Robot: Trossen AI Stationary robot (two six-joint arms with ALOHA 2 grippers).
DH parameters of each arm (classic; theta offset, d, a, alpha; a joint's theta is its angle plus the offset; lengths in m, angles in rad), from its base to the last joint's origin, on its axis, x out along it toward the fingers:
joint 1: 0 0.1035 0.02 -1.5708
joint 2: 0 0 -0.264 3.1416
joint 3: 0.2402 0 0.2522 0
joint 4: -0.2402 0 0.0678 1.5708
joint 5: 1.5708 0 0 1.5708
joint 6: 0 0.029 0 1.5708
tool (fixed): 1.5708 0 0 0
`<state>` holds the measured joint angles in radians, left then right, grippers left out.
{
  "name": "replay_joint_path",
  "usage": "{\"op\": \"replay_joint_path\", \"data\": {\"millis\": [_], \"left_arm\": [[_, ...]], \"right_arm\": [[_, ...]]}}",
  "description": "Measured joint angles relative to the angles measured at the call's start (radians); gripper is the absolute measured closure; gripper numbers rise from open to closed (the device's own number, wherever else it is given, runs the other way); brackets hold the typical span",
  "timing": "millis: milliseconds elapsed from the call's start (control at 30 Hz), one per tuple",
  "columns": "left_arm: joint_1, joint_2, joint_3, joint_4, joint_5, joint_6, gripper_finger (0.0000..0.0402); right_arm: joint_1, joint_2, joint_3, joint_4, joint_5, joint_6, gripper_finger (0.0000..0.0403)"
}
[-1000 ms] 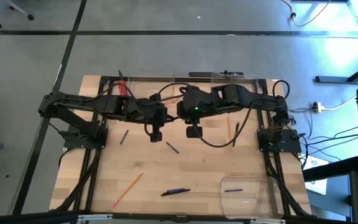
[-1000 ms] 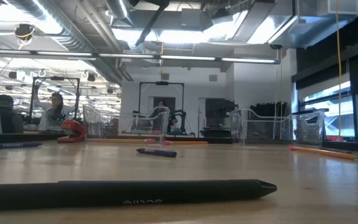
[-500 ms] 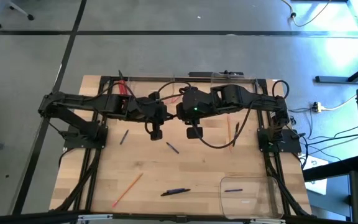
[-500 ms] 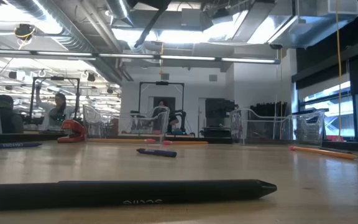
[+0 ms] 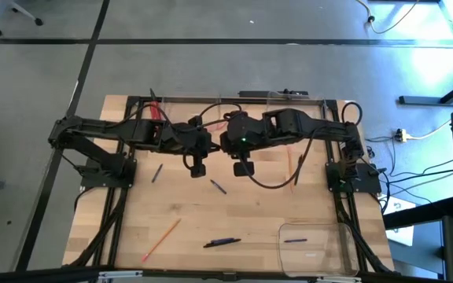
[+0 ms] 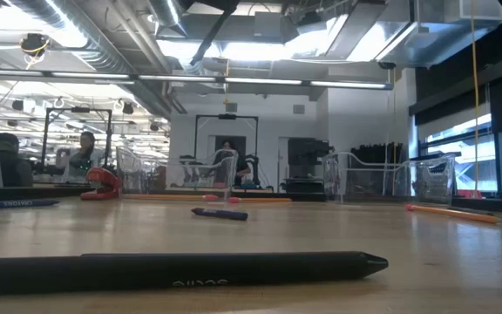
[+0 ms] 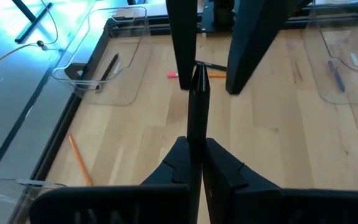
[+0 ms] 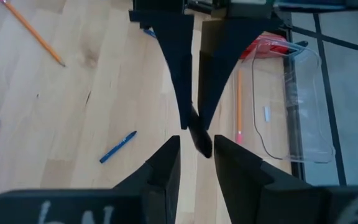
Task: Sort crayons/erasers/pens/pencils in bins
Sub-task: Put the black pen into the top right transparent bin
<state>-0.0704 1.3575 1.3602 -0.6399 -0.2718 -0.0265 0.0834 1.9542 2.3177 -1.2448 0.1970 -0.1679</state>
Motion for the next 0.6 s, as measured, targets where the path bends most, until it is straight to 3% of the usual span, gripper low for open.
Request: {"op": "replay_joint_path", "data": {"millis": [600], "left_arm": [[0.000, 0.000, 0.000, 0.002, 0.000, 0.000, 0.0395]], "right_arm": [[0.000, 0.009, 0.000, 0.018, 0.001, -0.045, 0.0303]]}}
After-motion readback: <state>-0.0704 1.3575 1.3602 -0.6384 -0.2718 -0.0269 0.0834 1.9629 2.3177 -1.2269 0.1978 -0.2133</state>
